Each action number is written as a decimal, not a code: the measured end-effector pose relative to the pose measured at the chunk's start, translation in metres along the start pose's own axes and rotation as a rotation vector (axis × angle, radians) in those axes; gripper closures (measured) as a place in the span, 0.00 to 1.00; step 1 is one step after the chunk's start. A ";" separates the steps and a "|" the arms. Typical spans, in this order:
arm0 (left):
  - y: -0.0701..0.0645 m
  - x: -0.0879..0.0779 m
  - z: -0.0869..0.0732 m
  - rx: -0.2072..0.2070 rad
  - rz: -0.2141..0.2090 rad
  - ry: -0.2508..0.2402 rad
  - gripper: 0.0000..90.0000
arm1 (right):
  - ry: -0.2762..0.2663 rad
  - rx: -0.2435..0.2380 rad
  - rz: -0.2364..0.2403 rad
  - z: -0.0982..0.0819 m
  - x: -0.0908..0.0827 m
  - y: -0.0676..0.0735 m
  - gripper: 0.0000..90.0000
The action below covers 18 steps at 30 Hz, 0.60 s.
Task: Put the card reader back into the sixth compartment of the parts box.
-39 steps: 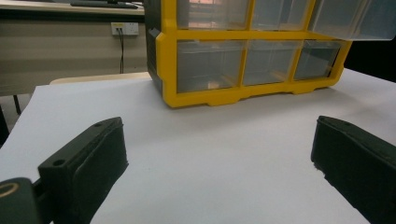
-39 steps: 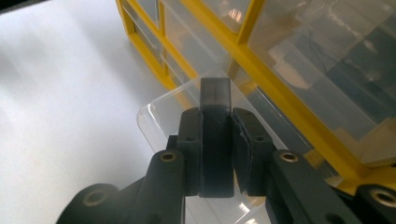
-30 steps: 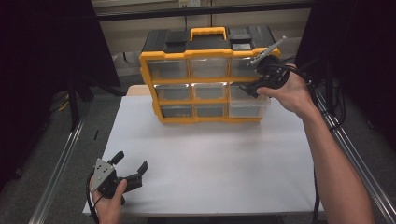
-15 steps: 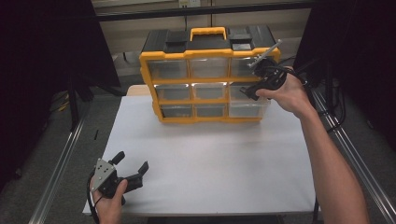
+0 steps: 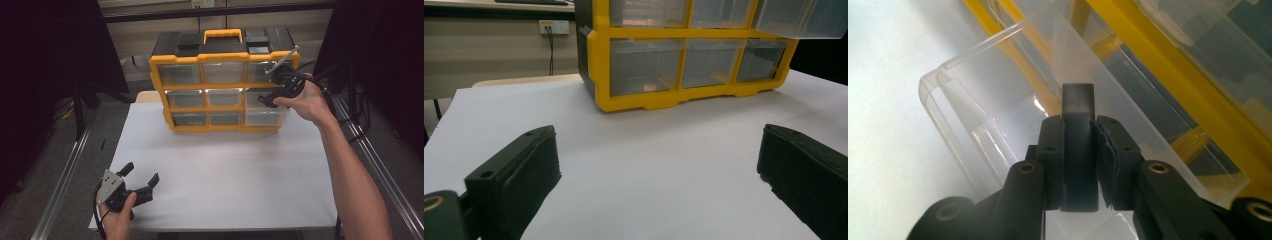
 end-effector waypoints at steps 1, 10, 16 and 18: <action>0.000 0.000 0.000 0.002 0.000 0.001 0.04 | 0.002 0.001 -0.003 0.000 0.000 0.000 0.81; 0.000 0.000 0.000 0.001 0.004 -0.002 0.04 | -0.064 0.028 -0.008 0.004 -0.008 0.001 0.59; 0.000 0.000 0.000 0.001 0.003 -0.002 0.04 | -0.128 0.052 -0.004 0.007 -0.017 0.003 0.50; 0.000 0.001 0.000 0.003 0.002 -0.001 0.04 | -0.158 0.068 -0.012 0.007 -0.018 0.002 0.42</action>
Point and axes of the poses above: each handheld gripper's, and its own axes: x roughly forward along the jaws, z roughly out of its top, y roughly to its left, the point moved 9 cm from there along x, roughly forward along the jaws, and after that the axes turned 11 degrees about x, right-handed, at the moved point
